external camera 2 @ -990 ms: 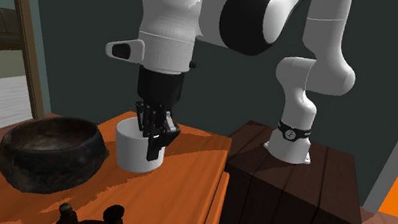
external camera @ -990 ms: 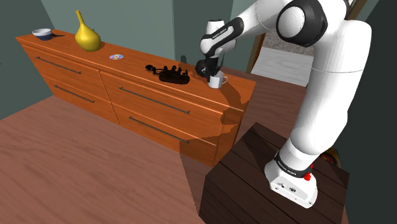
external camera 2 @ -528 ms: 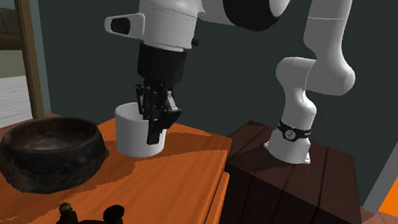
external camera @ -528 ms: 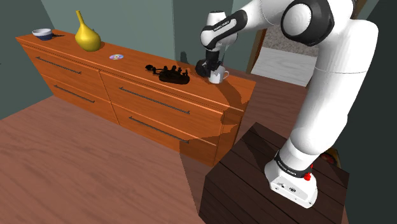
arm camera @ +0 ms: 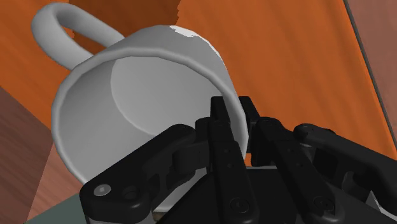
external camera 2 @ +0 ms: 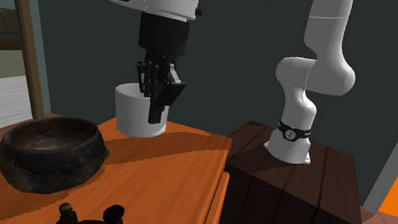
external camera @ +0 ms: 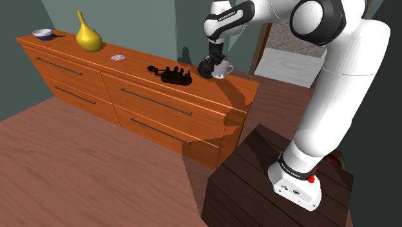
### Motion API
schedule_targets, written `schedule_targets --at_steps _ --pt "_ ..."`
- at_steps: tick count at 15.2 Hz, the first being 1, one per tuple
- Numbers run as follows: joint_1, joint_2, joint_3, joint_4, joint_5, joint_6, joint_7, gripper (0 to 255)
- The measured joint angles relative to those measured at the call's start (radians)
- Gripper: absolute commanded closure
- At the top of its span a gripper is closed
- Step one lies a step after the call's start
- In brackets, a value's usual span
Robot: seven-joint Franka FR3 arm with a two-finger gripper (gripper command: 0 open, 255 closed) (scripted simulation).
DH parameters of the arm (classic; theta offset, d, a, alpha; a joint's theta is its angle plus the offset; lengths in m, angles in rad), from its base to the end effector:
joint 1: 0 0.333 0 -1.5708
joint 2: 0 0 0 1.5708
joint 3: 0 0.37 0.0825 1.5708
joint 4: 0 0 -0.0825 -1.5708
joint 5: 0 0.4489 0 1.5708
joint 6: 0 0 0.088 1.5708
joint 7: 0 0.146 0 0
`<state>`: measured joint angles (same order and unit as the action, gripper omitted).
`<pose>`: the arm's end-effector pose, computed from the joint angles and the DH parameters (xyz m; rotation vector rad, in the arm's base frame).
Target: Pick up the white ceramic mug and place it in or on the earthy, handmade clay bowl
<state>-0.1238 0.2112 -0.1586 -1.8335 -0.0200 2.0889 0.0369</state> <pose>0.6631 -0.1891 0.4059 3.0491 -0.4695 0.0620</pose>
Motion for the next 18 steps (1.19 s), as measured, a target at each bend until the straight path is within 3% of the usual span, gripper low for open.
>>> schedule_targets --at_steps 16,18 --pt "0.001 -0.047 -0.002 0.148 -0.006 -0.195 -0.005 255" --pt "-0.006 0.003 -0.004 0.223 0.004 -0.219 -0.014 255"
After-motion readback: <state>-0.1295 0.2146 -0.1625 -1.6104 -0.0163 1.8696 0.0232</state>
